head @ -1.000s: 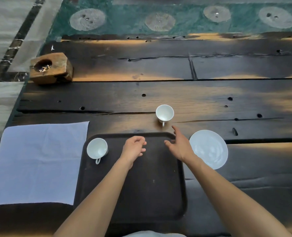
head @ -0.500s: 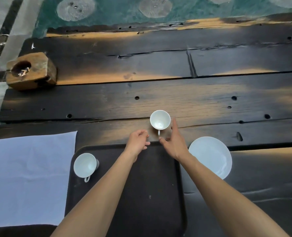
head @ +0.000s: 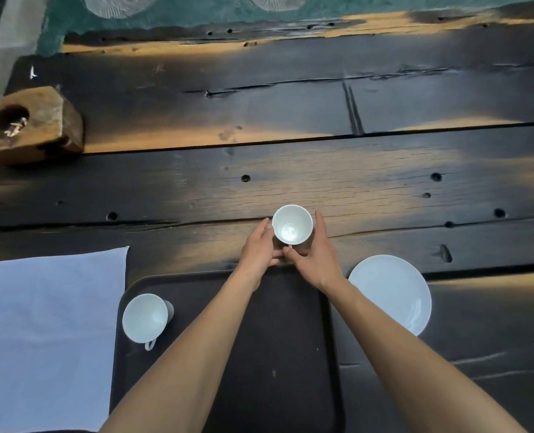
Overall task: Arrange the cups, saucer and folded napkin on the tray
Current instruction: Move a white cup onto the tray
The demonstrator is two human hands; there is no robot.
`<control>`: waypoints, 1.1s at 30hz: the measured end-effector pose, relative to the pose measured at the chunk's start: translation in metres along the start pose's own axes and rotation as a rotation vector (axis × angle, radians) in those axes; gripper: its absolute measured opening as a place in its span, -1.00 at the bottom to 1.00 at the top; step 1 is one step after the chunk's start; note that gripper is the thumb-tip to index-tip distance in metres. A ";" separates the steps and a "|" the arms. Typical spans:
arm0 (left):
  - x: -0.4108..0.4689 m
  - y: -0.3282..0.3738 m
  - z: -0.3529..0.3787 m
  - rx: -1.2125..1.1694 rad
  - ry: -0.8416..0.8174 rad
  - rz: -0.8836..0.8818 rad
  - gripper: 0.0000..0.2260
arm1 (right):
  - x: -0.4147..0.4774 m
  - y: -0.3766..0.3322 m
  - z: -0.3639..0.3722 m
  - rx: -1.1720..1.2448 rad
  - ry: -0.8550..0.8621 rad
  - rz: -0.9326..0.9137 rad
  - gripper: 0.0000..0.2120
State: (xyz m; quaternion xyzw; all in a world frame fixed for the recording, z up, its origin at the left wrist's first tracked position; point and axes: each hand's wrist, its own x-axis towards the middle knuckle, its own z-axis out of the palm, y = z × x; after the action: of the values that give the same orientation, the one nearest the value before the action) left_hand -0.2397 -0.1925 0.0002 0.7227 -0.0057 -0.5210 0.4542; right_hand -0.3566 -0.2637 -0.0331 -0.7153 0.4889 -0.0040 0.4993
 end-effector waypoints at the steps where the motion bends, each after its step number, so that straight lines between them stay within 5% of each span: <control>1: 0.000 0.001 0.001 -0.003 -0.003 0.008 -0.63 | 0.001 -0.001 0.000 -0.001 -0.003 0.003 0.03; 13: -0.001 0.003 0.004 -0.062 -0.042 -0.020 -0.67 | 0.008 -0.003 0.003 0.115 0.044 -0.034 -0.29; 33: -0.048 -0.023 -0.025 -0.053 -0.026 0.069 -0.65 | -0.040 -0.017 0.015 0.096 0.017 -0.141 -0.32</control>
State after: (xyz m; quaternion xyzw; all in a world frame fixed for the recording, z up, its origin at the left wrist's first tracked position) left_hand -0.2533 -0.1394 0.0223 0.7029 -0.0225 -0.5143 0.4908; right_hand -0.3579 -0.2241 -0.0089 -0.7229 0.4410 -0.0687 0.5274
